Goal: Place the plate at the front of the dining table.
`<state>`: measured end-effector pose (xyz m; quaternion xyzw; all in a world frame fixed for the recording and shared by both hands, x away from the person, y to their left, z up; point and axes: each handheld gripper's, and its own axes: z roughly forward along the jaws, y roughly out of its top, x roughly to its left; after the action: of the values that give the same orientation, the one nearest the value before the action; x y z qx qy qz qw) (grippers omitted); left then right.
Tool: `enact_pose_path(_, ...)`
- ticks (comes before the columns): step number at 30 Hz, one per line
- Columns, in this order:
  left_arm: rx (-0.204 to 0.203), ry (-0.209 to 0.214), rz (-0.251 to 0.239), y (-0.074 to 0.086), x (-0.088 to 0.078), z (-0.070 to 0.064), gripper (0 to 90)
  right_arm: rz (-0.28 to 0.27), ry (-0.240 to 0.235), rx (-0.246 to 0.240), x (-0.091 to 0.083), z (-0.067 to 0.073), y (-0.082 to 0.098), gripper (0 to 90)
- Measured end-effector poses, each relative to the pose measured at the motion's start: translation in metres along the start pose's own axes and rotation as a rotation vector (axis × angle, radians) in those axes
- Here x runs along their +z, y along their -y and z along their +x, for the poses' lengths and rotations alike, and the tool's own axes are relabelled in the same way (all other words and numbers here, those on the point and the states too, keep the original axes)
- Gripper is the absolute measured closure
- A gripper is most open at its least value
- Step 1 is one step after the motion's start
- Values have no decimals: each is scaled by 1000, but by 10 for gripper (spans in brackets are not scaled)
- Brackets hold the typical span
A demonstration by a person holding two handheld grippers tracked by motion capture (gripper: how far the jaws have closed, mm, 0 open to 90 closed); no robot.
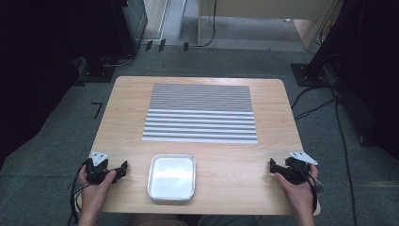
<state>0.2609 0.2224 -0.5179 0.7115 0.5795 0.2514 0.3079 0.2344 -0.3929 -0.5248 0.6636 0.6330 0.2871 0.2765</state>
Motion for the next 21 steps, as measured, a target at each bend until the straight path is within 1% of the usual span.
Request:
enact_pose_path(3, -7, -8, -1, 0, -1, 1, 131, -3, 5, 7, -1, 0, 1, 127)
enact_pose_path(5, -17, -1, -13, 0, -3, 2, 133, 2, 14, 19, -2, -1, 1, 129)
enact_pose_path(6, -20, -6, -20, 0, -4, 2, 133, 5, 8, 33, -3, -2, 0, 135)
enact_pose_path(7, -20, -6, -20, 0, -4, 2, 133, 5, 8, 33, -3, -2, 0, 135)
enact_pose_path(9, -25, -2, -25, -1, -5, 1, 133, 2, -2, 59, -4, -5, 0, 136)
enact_pose_path(10, -28, 1, -29, -1, -5, 0, 133, -2, -3, 64, -5, -5, -1, 136)
enact_pose_path(14, -21, 6, -40, -5, -8, -5, 132, -37, 5, 59, -11, -2, -5, 137)
enact_pose_path(15, -17, 7, -43, -6, -9, -6, 132, -37, 5, 59, -11, -2, -5, 137)
enact_pose_path(18, -21, 13, -54, -8, -13, -10, 132, -49, 5, 54, -15, 2, -7, 137)
enact_pose_path(21, -29, 21, -63, -9, -17, -13, 132, -65, -2, 60, -19, 5, -10, 138)
